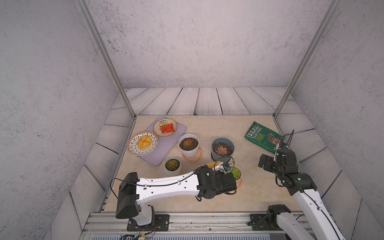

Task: Water the succulent around the soil edge
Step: Water the soil of the potted plant with water.

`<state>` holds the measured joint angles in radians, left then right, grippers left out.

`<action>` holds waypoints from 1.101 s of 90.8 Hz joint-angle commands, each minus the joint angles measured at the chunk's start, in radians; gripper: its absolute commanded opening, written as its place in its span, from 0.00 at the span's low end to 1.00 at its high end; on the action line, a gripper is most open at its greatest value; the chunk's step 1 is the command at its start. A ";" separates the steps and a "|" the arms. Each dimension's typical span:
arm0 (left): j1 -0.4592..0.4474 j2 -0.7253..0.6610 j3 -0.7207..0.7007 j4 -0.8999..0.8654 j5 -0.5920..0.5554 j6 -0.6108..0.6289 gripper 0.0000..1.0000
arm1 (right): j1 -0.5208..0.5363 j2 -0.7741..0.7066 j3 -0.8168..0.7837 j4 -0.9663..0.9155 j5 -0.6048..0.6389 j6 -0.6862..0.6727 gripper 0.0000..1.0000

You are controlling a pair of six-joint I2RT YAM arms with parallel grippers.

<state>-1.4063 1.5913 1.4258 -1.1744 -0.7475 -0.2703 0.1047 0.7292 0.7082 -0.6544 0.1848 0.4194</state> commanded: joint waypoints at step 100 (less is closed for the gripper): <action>-0.095 0.069 0.177 -0.098 0.002 0.014 0.00 | 0.004 -0.020 -0.008 -0.001 0.012 0.018 0.99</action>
<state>-1.4944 1.6398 1.5581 -1.2778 -0.7353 -0.2771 0.1047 0.7204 0.7078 -0.6544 0.1852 0.4198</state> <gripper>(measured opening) 0.200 0.993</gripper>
